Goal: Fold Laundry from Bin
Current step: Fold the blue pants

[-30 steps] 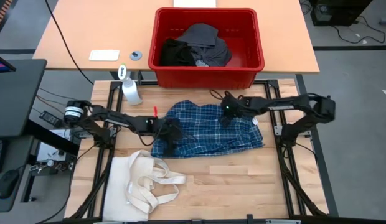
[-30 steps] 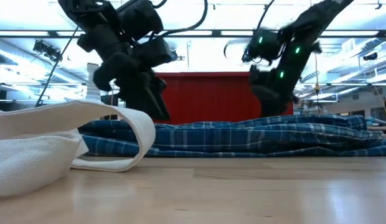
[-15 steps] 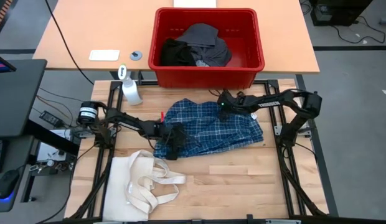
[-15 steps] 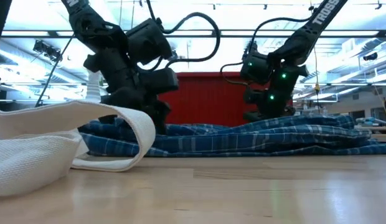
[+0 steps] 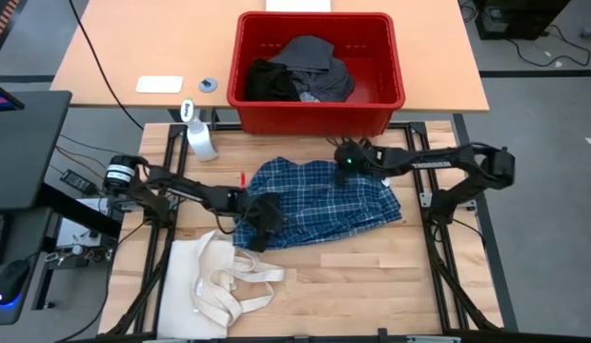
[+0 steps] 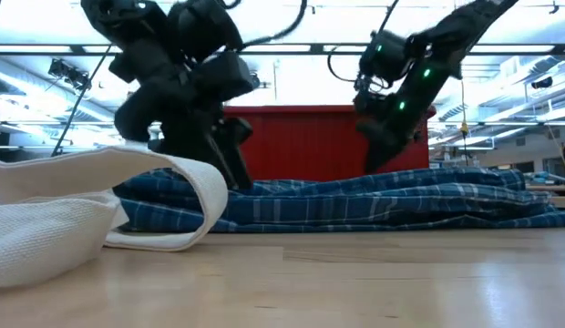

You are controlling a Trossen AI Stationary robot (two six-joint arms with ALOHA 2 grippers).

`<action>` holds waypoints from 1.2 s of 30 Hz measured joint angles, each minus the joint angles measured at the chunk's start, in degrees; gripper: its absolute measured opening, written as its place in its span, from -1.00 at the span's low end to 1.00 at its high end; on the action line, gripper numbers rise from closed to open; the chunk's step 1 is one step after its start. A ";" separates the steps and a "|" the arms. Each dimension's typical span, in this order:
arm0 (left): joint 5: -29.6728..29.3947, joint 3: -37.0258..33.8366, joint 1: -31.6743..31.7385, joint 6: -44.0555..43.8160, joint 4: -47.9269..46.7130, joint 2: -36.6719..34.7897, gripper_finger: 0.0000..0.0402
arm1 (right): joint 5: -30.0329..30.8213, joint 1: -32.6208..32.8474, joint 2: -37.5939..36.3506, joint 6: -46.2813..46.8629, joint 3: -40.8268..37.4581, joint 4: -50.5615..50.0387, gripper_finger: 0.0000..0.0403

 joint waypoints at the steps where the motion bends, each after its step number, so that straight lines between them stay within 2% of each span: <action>1: -0.19 -0.04 0.16 0.29 -0.32 -0.64 0.05 | -1.27 1.54 -0.90 1.22 0.00 -1.95 -0.62; 5: -3.86 -0.02 1.71 1.87 0.32 -1.81 0.05 | -2.79 9.54 -3.07 7.41 0.00 -9.68 -0.62; 10: -8.67 -0.09 6.53 5.26 2.13 -0.13 0.05 | 0.93 20.40 -1.30 18.18 0.00 -16.72 -0.62; 13: -9.17 -0.13 10.82 5.46 6.98 0.37 0.05 | 1.98 24.82 0.60 22.86 0.00 -18.91 -0.62; 18: -8.80 -0.01 18.42 5.46 12.14 2.74 0.05 | 1.62 27.43 3.58 28.66 0.00 -23.95 -0.62; 22: -6.95 -0.02 22.90 5.05 11.18 4.66 0.05 | -0.85 28.87 4.51 31.22 -0.01 -26.95 -0.62; 29: -6.82 -0.06 26.70 5.27 8.92 6.06 0.05 | -4.27 33.94 2.05 36.87 0.00 -29.23 -0.62; 36: -6.92 -0.06 28.23 5.87 8.47 6.06 0.05 | -5.99 38.12 2.18 43.91 0.00 -36.82 -0.62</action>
